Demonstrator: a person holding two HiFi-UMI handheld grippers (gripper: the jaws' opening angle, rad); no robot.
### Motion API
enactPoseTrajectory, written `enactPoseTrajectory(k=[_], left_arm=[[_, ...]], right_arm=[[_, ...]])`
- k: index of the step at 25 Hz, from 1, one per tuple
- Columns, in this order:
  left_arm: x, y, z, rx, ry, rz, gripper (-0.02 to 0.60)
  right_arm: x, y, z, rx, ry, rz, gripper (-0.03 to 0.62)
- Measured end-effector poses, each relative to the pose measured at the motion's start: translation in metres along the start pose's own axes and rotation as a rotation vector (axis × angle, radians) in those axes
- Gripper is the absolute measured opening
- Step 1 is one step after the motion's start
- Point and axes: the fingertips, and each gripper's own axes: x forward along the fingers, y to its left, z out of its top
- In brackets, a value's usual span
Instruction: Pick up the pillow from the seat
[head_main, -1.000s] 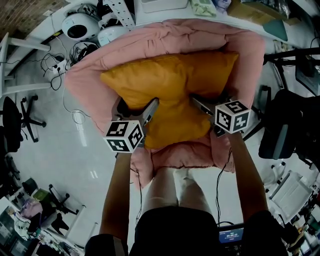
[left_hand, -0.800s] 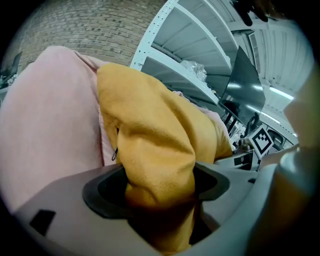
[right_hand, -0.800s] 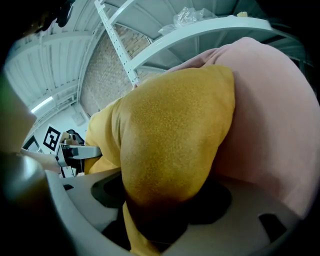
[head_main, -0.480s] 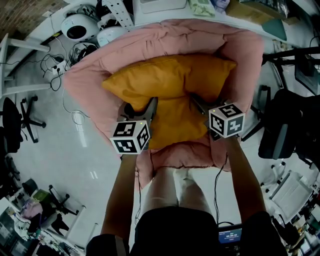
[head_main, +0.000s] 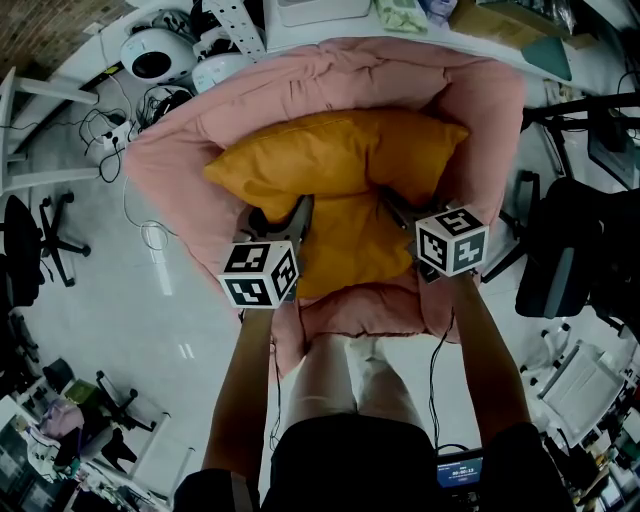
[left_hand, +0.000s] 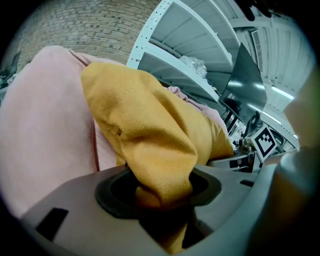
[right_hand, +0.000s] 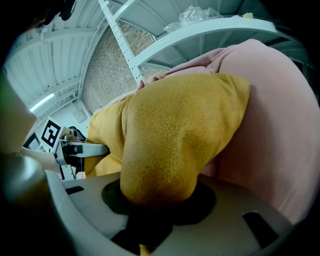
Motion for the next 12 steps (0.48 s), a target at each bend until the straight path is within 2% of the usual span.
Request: enactPoseTrajectory(k=[12], left_arm=[[-0.014, -0.008, 0.000, -0.009, -0.012, -0.012, 0.233]], right_arm=[[-0.011, 0.006, -0.002, 0.021, -0.006, 0.018, 0.186]])
